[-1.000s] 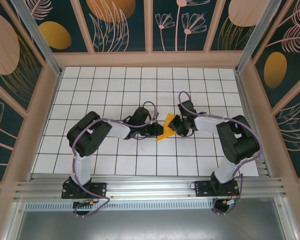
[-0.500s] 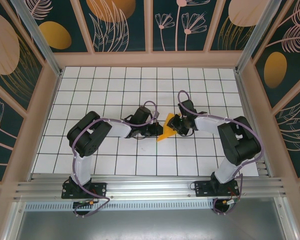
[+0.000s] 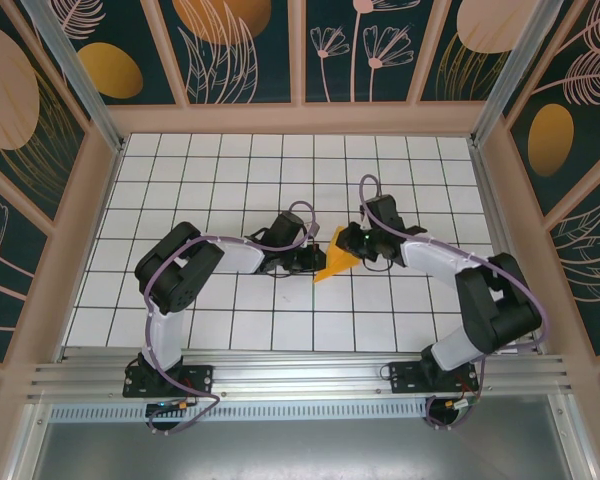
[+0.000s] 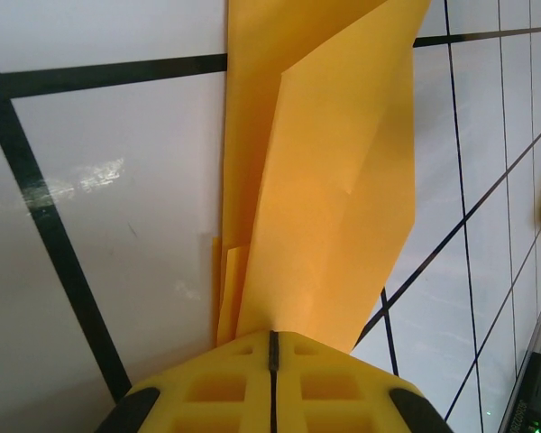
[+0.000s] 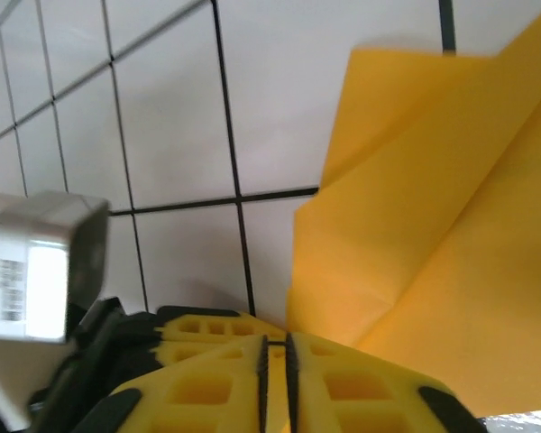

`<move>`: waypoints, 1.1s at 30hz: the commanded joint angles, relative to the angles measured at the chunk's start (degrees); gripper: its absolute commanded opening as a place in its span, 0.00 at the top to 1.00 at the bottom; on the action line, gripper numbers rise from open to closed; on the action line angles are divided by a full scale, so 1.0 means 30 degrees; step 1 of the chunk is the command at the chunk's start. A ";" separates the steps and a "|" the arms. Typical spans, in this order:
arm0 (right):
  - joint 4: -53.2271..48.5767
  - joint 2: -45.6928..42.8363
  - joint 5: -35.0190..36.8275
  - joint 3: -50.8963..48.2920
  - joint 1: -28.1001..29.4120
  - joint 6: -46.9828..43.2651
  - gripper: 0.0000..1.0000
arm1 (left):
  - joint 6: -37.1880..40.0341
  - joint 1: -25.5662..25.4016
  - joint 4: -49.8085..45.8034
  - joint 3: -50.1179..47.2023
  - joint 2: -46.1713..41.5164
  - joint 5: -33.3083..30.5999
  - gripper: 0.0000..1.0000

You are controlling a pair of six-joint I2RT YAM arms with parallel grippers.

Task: Fold a paper plane with a square sheet of paper (pick it up from the middle)
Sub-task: Fourth fold the wing at the center of the table.

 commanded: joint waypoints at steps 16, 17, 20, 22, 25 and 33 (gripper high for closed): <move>0.2128 0.3027 -0.2029 -0.0777 -0.0197 -0.1118 0.92 | 0.0536 0.0077 -0.2198 0.0023 0.1305 -0.1972 0.92; 0.2026 0.3204 -0.1853 -0.0835 -0.0208 -0.1150 0.92 | 0.0546 0.0084 -0.2210 0.0068 0.1301 -0.1974 0.92; 0.1629 0.3716 -0.1311 -0.0979 -0.0337 -0.1205 0.92 | 0.0564 0.0091 -0.2213 0.0080 0.1296 -0.1940 0.92; 0.1491 0.3981 -0.1140 -0.1008 -0.0397 -0.1317 0.93 | 0.0564 0.0083 -0.2210 0.0104 0.1276 -0.1961 0.92; 0.2018 0.3810 -0.2184 -0.1138 -0.0551 -0.1465 0.92 | 0.0594 0.0101 -0.2291 0.0108 0.1280 -0.1940 0.92; 0.2421 0.2689 -0.3053 -0.0540 -0.0981 -0.2252 0.91 | 0.0707 0.0076 -0.2519 0.0121 0.1252 -0.2053 0.92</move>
